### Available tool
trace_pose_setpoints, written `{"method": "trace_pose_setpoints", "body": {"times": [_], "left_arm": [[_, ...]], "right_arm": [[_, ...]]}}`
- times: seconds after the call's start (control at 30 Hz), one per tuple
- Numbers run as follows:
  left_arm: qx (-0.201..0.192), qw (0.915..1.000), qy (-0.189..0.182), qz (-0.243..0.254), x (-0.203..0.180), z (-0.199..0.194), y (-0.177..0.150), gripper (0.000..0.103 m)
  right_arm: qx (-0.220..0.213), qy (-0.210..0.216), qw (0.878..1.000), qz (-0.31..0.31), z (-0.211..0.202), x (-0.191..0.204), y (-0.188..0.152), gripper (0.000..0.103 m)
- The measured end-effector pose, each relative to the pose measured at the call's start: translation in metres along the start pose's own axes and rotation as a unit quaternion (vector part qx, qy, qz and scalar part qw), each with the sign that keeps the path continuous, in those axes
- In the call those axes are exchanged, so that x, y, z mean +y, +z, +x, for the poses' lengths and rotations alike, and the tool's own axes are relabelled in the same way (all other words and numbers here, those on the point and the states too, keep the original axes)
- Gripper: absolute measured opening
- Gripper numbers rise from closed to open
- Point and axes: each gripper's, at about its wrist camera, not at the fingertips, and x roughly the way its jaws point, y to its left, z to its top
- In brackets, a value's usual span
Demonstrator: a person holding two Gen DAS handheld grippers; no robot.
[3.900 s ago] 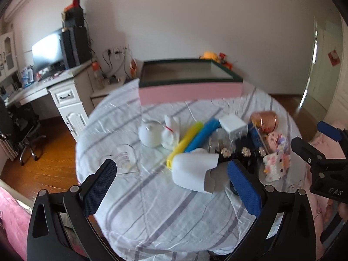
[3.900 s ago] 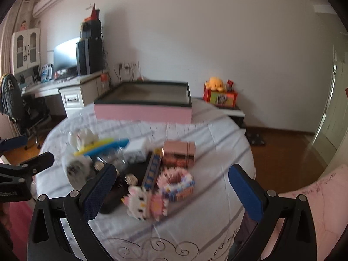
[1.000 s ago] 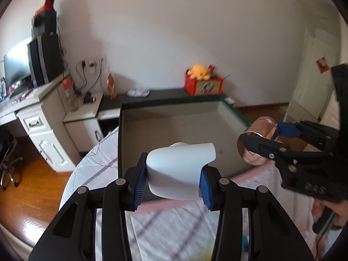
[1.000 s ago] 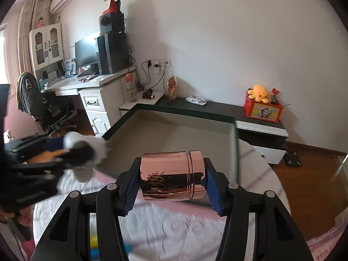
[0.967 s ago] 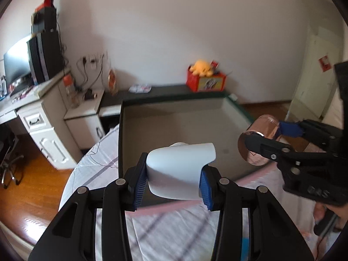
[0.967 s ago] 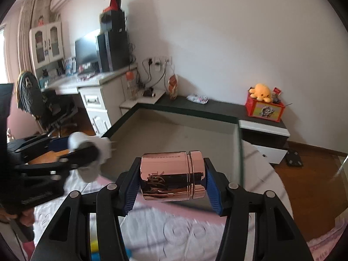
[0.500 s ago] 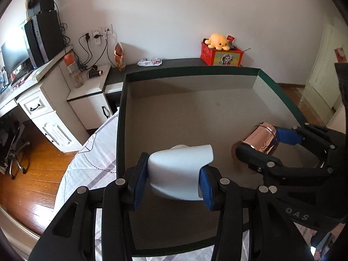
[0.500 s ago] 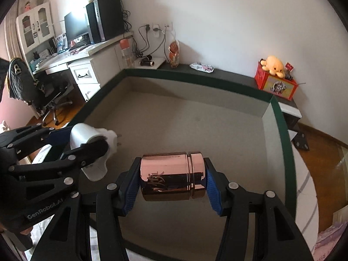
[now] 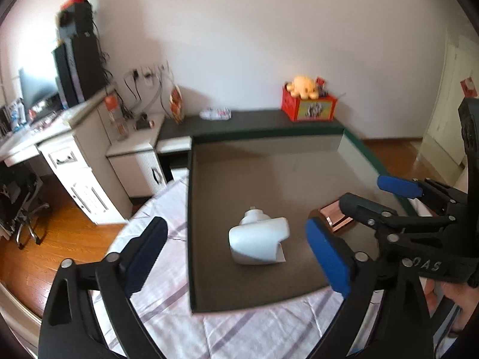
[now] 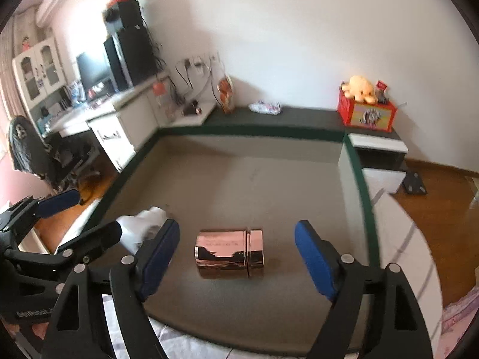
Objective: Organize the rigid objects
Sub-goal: 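Withdraw both tools from the box back over the bed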
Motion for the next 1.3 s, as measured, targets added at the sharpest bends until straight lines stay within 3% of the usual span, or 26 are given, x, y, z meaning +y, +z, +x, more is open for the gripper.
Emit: {"method": "trace_pose_setpoints", "body": {"times": [0.17,0.23,0.3,0.37,0.5,0.67,0.97,1.13,1.3], "left_arm": [[-0.071,0.9969,0.033,0.011,0.004,-0.076,-0.014,0.103],[-0.096,0.9946,0.039,0.011,0.005,-0.106,-0.02,0.103],[-0.12,0.9919,0.04,0.011,0.002,-0.137,-0.031,0.103],[-0.137,0.9893,0.046,0.015,-0.002,-0.161,-0.043,0.103],[-0.155,0.986,0.06,0.014,-0.013,-0.204,-0.076,0.103],[-0.15,0.9867,0.063,-0.007,-0.012,-0.238,-0.118,0.103],[-0.143,0.988,0.056,0.009,-0.024,-0.267,-0.15,0.103],[-0.136,0.9896,0.044,0.019,-0.033,-0.267,-0.156,0.103],[-0.114,0.9924,0.035,0.032,-0.039,-0.256,-0.163,0.103]], "right_arm": [[-0.055,0.01,0.998,-0.012,-0.066,0.012,-0.005,0.084],[-0.081,0.014,0.996,-0.023,-0.1,0.02,-0.013,0.089],[-0.103,0.011,0.994,-0.03,-0.126,0.027,-0.023,0.103],[-0.127,0.006,0.991,-0.043,-0.156,0.037,-0.037,0.103],[-0.167,-0.02,0.984,-0.053,-0.205,0.05,-0.07,0.103],[-0.194,-0.044,0.979,-0.038,-0.251,0.052,-0.117,0.103],[-0.193,-0.08,0.978,-0.02,-0.285,0.048,-0.164,0.103],[-0.178,-0.103,0.978,-0.015,-0.283,0.041,-0.178,0.103],[-0.133,-0.132,0.982,-0.008,-0.257,0.028,-0.195,0.103]]}}
